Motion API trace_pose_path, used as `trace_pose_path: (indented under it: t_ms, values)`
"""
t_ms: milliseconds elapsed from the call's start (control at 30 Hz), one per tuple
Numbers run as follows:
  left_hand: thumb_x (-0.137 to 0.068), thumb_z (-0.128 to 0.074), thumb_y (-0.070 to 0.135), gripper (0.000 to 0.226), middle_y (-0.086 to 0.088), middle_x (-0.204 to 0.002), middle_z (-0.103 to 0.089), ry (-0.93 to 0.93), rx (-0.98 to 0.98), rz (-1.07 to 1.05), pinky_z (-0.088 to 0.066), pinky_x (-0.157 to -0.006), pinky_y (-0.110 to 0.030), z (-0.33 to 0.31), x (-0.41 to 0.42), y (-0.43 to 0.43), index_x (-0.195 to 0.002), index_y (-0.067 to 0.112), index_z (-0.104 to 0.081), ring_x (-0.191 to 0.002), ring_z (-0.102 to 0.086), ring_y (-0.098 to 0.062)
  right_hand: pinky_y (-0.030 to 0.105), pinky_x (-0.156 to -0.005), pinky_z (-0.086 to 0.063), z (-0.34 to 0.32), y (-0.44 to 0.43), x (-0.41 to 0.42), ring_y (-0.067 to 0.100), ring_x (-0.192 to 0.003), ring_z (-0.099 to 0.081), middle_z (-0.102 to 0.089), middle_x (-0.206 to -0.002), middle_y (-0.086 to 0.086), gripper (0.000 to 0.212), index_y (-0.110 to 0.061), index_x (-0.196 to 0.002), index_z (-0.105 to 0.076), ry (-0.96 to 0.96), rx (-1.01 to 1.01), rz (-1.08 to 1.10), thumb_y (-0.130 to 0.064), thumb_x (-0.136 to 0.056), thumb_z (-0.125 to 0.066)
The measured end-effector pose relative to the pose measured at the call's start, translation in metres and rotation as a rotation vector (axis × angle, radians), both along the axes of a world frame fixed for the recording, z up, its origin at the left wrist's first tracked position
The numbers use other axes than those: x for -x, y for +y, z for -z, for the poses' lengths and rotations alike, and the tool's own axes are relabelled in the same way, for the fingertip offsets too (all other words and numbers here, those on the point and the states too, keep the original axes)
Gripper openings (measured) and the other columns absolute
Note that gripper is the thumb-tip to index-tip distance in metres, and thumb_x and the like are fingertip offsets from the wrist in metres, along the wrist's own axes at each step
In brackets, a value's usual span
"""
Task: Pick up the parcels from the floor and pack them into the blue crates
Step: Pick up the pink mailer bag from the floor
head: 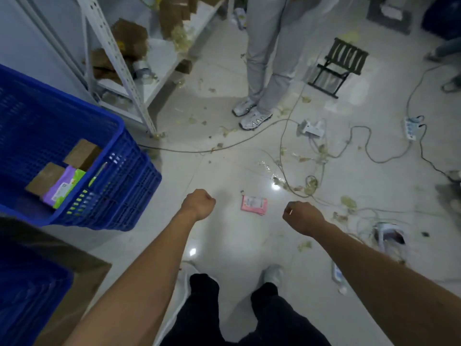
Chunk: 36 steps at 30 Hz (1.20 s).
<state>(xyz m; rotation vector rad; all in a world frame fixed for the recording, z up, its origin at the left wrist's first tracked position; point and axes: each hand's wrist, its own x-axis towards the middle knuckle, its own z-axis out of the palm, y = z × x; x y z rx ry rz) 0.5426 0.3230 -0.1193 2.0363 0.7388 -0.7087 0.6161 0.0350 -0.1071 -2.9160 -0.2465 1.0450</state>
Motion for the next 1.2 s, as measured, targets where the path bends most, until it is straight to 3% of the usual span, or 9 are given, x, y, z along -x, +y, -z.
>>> trace_pose_path:
  t_ms: [267,467,633,767,1000,1067,1200]
  values:
    - [-0.095,-0.055,0.032,0.02,-0.007,-0.106,-0.07,0.036,-0.034,0.011,-0.054,-0.093,-0.04,0.041,-0.014,-0.082,-0.104,0.018,-0.067,-0.101,-0.065,-0.028,0.032,-0.076,-0.048,0.041,-0.081,-0.015,0.027,-0.096,-0.062,-0.068,-0.108,0.008,0.029,-0.014,-0.11,-0.066,0.083,-0.043,0.15,-0.03,-0.092,-0.05]
    - [-0.096,-0.053,0.04,0.026,-0.004,-0.101,-0.07,0.051,-0.057,0.104,-0.054,-0.092,-0.039,0.116,-0.061,-0.114,-0.103,0.02,-0.066,-0.098,-0.066,-0.026,0.029,-0.076,-0.046,0.123,-0.1,-0.049,0.028,-0.1,-0.062,-0.069,-0.109,0.007,0.028,-0.015,-0.11,-0.069,0.149,-0.105,0.217,-0.027,-0.091,-0.052]
    - [-0.099,-0.047,0.028,0.021,-0.001,-0.108,-0.069,0.069,-0.166,0.343,-0.046,-0.079,-0.028,0.237,-0.109,-0.134,-0.105,0.023,-0.066,-0.094,-0.062,-0.023,0.03,-0.077,-0.047,0.253,-0.126,-0.073,0.028,-0.096,-0.063,-0.07,-0.105,0.007,0.024,-0.015,-0.105,-0.07,0.185,-0.107,0.334,-0.031,-0.093,-0.055]
    - [-0.097,-0.045,0.016,0.027,0.001,-0.123,-0.064,0.114,-0.21,0.502,-0.045,-0.081,-0.027,0.35,-0.145,-0.148,-0.105,0.027,-0.068,-0.101,-0.06,-0.02,0.032,-0.081,-0.052,0.37,-0.144,-0.087,0.028,-0.094,-0.065,-0.072,-0.098,0.008,0.022,-0.01,-0.1,-0.072,0.218,-0.121,0.447,-0.026,-0.091,-0.058]
    - [-0.096,-0.047,0.019,0.029,-0.005,-0.121,-0.064,0.131,-0.25,0.41,-0.047,-0.087,-0.03,0.538,-0.164,-0.165,-0.117,0.019,-0.066,-0.107,-0.06,-0.025,0.039,-0.082,-0.056,0.557,-0.144,-0.105,0.027,-0.085,-0.068,-0.073,-0.088,0.007,0.02,-0.009,-0.091,-0.071,0.239,-0.202,0.53,-0.024,-0.088,-0.057]
    - [-0.096,-0.048,0.023,0.029,-0.008,-0.12,-0.063,0.14,-0.284,0.364,-0.045,-0.082,-0.029,0.584,-0.165,-0.165,-0.121,0.014,-0.06,-0.104,-0.058,-0.026,0.041,-0.082,-0.057,0.599,-0.143,-0.114,0.029,-0.084,-0.069,-0.073,-0.089,0.011,0.023,-0.005,-0.094,-0.071,0.22,-0.227,0.542,-0.022,-0.088,-0.057]
    - [-0.097,-0.053,0.03,0.027,-0.009,-0.111,-0.064,0.096,-0.272,0.198,-0.045,-0.079,-0.031,0.648,-0.174,-0.17,-0.115,0.011,-0.06,-0.097,-0.058,-0.026,0.042,-0.092,-0.052,0.661,-0.133,-0.13,0.029,-0.1,-0.065,-0.069,-0.111,0.008,0.029,-0.012,-0.115,-0.068,0.12,-0.314,0.689,-0.027,-0.091,-0.059]
